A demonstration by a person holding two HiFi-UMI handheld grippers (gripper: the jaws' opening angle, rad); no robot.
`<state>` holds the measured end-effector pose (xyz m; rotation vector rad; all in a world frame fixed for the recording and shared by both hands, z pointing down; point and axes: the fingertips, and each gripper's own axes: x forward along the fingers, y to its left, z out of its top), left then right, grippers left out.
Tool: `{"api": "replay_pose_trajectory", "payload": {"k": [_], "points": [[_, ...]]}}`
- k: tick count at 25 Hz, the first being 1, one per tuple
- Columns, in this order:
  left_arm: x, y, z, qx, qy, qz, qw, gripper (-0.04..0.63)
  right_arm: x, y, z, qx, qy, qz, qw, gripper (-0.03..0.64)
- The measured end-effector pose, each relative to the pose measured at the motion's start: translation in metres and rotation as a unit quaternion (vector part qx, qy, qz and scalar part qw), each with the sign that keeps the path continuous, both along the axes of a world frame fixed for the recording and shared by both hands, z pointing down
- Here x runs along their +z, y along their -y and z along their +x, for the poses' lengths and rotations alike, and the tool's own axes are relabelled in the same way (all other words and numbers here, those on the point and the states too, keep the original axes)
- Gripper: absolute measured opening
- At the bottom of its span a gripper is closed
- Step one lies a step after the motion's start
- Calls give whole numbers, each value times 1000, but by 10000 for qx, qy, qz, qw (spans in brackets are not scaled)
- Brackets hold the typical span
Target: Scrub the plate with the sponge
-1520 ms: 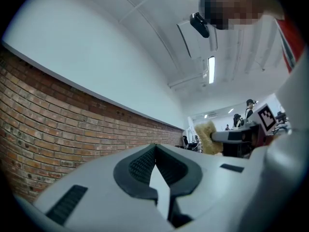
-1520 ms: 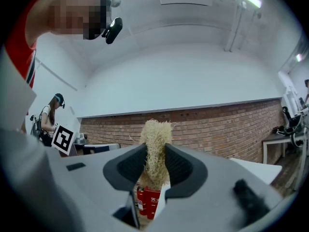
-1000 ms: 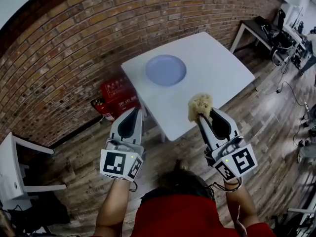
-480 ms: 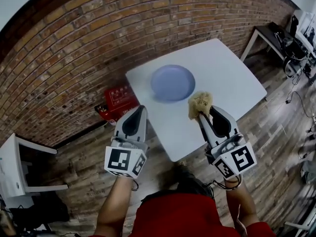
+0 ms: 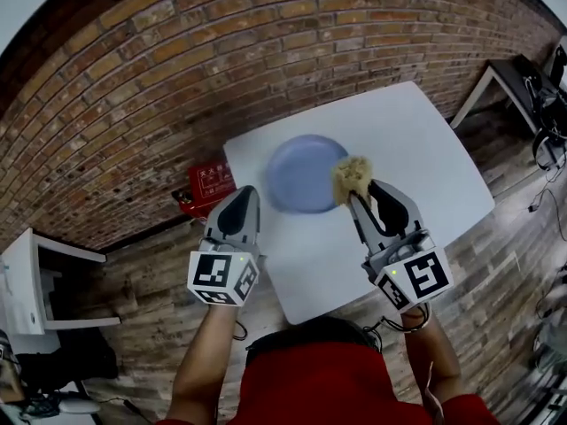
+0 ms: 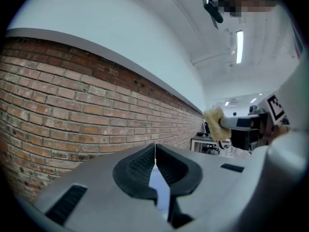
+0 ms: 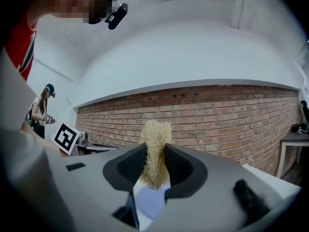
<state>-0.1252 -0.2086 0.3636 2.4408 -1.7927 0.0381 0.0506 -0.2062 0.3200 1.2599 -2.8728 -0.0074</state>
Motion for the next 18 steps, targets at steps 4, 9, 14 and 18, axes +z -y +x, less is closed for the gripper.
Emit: {"api": "replay_pose_trajectory", "payload": {"k": [4, 9, 14, 18], "points": [[28, 27, 1, -195, 77, -373, 9991, 15, 11, 38, 0, -143, -141, -78, 9998, 120], [69, 55, -11, -477, 238, -948, 9941, 17, 32, 71, -13, -247, -385, -286, 9985, 120], [102, 79, -28, -603, -41, -1554, 9860, 140, 57, 98, -37, -270, -746, -467, 9957, 120], [134, 94, -33, -689, -419, -2259, 9708, 178, 82, 119, -52, -264, -1025, -692, 9920, 120]]}}
